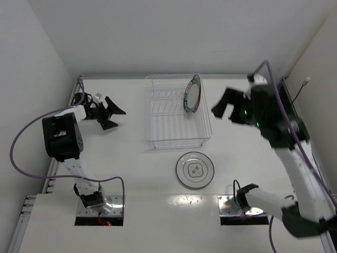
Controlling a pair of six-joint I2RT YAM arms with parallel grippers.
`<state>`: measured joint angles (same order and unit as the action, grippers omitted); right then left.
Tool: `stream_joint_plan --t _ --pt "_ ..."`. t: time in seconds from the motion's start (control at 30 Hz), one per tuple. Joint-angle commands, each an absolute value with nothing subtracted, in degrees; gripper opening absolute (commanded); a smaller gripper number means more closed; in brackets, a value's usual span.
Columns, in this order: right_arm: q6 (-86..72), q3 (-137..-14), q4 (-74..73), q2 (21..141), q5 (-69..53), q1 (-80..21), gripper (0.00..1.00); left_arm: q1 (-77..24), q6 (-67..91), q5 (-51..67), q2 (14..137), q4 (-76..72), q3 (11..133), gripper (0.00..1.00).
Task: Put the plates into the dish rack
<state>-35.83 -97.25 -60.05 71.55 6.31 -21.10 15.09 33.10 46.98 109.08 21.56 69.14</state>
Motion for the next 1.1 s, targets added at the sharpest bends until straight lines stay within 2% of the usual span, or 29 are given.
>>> stream_joint_plan --t 0.0,0.07,0.23,0.33,0.47,0.63,0.73,0.87,1.0,1.07 --pt "-45.25 -70.89 -45.79 56.95 1.15 -20.57 1.00 15.21 31.38 46.49 107.58 21.71 70.84 0.90" --pt "-48.15 -59.74 -42.36 48.97 -2.01 -20.57 1.00 15.21 31.90 46.49 106.27 21.10 70.14 0.90" --pt "-47.55 -49.76 -43.15 46.67 -4.05 -20.57 0.97 15.21 34.89 48.16 106.26 17.05 65.22 0.90" --pt "-44.57 -51.49 -45.16 50.34 -0.71 -20.04 0.97 15.21 35.51 47.64 105.12 17.05 65.21 0.90" --pt "-42.10 -50.55 -46.85 59.66 -2.36 -18.11 0.97 15.21 36.12 47.64 104.59 17.75 66.35 0.90" --pt "-37.72 -39.49 -37.19 62.75 -13.43 -12.49 0.97 15.73 36.12 47.64 104.06 18.98 67.59 0.90" --pt "-34.20 -34.73 -33.50 65.12 -18.09 -9.15 0.92 16.26 35.51 47.64 103.54 19.60 68.12 0.90" --pt "-34.19 -24.54 -19.64 67.40 -27.67 -5.81 0.87 16.26 34.45 45.97 102.92 20.13 67.59 0.90" --pt "-32.78 -18.39 -9.89 73.46 -32.86 -4.48 0.86 16.26 33.40 44.74 101.69 21.45 66.45 0.90" --pt "-32.78 -16.79 -5.91 77.94 -35.76 -4.48 0.82 16.26 32.78 44.21 101.69 21.97 66.45 0.90"
